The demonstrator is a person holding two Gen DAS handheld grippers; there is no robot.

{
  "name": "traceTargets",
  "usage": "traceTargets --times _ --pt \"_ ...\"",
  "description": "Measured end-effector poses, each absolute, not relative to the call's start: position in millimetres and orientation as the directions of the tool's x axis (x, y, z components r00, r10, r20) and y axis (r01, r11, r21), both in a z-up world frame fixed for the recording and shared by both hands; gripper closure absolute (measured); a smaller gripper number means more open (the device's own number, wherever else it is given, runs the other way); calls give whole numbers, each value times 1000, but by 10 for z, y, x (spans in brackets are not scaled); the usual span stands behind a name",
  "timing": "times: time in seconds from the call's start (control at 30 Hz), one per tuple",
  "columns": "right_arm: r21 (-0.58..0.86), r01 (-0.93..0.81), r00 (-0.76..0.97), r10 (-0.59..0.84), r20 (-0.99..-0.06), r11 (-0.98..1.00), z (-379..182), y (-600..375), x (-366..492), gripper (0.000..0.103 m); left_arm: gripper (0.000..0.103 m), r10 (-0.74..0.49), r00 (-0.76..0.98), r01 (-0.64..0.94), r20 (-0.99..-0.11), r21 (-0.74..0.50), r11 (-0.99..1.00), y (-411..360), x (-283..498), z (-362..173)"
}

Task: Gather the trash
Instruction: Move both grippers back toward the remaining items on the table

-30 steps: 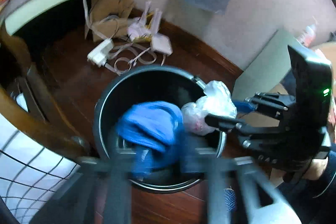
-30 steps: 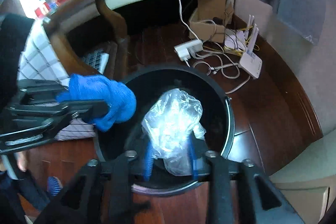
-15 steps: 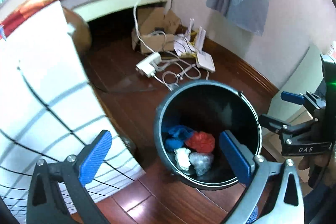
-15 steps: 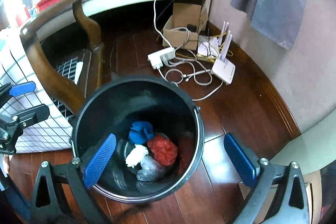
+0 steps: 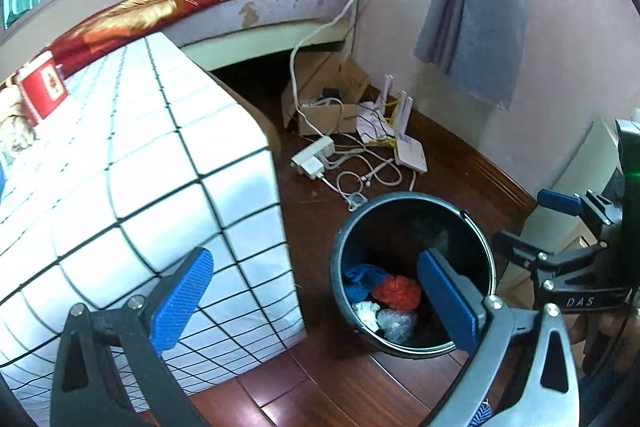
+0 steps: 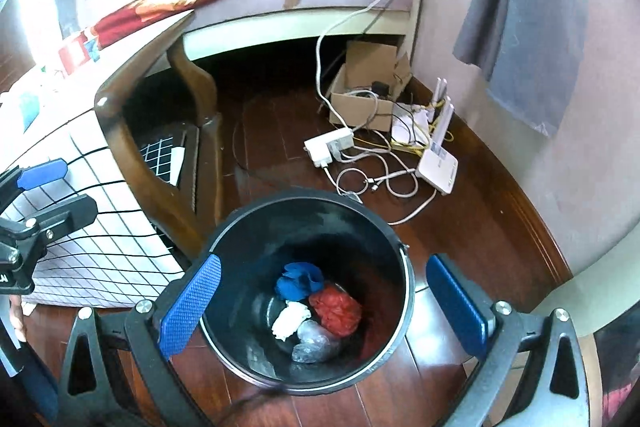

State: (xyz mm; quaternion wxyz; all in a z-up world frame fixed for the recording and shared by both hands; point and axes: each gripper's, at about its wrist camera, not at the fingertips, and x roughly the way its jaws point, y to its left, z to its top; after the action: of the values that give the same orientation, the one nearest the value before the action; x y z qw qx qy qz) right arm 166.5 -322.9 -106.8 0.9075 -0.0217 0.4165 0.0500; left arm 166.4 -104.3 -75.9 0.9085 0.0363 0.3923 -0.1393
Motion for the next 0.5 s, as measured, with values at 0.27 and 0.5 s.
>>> traceTargets --times 0.27,0.5 --pt "5 -134 671 95 -735 991 -881 -3046 1674 0 0 -185 677 236 -713 -28 971 -862 1610 -596" --pt "14 -180 697 137 -704 984 -655 -2793 1689 0 0 -131 717 178 -684 -2 984 -592 1519 -425"
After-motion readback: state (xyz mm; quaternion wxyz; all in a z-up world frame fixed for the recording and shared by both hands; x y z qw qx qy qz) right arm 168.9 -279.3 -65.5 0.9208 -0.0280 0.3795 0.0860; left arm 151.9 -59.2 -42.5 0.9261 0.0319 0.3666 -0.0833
